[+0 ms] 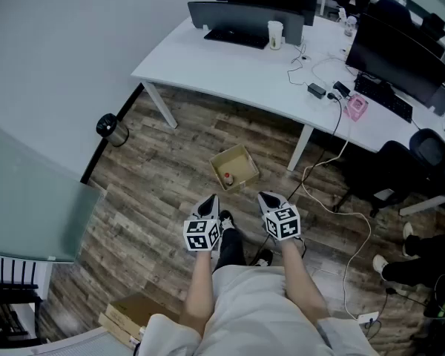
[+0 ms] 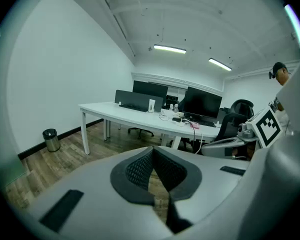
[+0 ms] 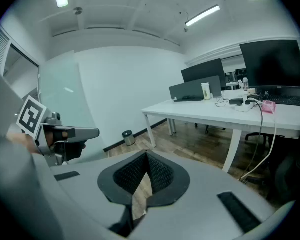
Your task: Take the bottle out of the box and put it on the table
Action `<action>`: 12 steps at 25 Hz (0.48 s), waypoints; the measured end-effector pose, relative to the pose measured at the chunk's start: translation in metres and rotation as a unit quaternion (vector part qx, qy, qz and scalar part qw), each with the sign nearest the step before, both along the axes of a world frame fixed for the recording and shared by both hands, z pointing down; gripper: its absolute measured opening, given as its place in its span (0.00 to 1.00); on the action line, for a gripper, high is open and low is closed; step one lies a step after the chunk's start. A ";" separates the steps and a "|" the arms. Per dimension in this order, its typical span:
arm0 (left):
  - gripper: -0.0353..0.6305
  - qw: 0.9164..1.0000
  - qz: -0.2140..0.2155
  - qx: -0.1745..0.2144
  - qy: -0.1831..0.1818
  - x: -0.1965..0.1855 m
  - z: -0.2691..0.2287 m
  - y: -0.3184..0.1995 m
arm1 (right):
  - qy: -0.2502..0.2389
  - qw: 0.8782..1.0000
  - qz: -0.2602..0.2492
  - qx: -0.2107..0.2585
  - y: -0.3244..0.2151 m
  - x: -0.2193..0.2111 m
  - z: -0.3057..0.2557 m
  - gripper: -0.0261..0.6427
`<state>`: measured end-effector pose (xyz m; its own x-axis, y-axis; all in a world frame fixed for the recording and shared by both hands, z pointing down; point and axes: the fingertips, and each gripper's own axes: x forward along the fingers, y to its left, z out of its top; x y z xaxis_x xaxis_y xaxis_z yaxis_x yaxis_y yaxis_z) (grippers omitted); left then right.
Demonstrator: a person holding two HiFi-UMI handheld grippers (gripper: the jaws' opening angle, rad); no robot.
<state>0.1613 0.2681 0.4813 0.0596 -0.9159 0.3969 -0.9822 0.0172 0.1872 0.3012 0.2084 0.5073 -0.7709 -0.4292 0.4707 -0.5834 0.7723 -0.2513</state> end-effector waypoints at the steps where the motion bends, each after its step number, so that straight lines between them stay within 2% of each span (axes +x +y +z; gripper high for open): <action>1: 0.07 1.000 0.000 0.001 -0.001 -0.001 0.000 -0.001 | -0.003 1.000 0.001 -0.001 -0.002 -0.001 0.000 0.10; 6: 0.07 1.000 0.004 0.008 0.000 -0.014 0.000 -0.007 | -0.008 1.000 0.005 -0.006 -0.010 -0.013 0.006 0.10; 12: 0.08 1.000 -0.008 0.000 0.009 -0.038 0.006 -0.020 | -0.006 1.000 0.003 -0.014 -0.022 -0.035 0.013 0.10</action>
<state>0.1231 0.2478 0.4870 0.0531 -0.9169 0.3956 -0.9782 0.0320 0.2053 0.2658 0.1862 0.5200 -0.7739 -0.4215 0.4726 -0.5854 0.7609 -0.2800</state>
